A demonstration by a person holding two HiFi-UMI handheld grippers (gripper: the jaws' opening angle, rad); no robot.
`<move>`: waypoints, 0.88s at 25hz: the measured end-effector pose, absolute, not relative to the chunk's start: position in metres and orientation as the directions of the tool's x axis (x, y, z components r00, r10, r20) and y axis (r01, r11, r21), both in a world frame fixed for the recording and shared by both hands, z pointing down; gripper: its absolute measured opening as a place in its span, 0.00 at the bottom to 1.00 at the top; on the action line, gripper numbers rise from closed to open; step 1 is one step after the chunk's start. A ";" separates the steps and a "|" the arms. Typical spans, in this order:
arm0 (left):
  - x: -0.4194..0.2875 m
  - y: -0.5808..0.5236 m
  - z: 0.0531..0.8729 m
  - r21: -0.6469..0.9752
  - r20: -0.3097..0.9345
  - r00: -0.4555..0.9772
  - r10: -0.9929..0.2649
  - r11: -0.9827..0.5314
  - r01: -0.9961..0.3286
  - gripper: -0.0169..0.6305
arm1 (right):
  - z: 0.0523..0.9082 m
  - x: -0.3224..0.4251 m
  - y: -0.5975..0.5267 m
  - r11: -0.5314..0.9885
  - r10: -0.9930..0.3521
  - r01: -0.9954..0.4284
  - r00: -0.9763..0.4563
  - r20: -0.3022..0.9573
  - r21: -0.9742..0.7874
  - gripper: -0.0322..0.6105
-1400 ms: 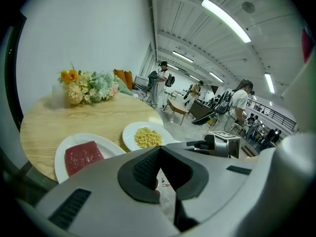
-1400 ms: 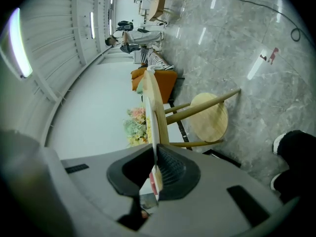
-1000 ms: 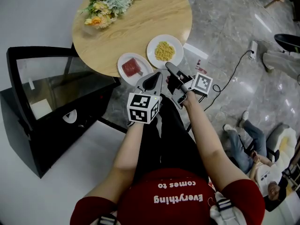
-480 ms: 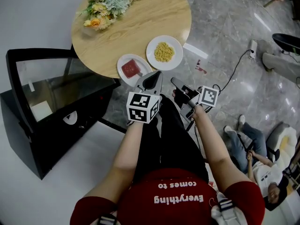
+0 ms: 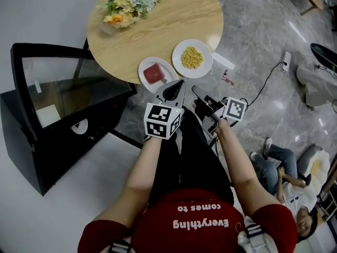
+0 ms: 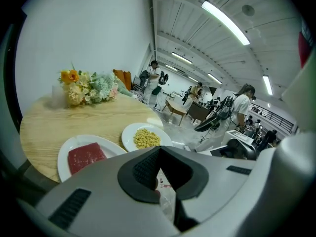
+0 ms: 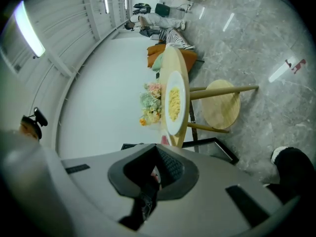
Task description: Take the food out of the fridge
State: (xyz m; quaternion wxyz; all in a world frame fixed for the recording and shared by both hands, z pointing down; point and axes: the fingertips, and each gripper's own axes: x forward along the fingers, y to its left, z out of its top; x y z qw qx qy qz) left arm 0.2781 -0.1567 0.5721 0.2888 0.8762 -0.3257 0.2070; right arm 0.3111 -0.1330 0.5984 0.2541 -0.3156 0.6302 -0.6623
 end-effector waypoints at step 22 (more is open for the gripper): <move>-0.003 -0.054 0.577 0.413 0.571 0.396 -0.719 -0.164 -0.896 0.02 | 0.574 0.018 -0.071 0.065 -0.153 -0.042 -0.988 0.032 -0.997 0.07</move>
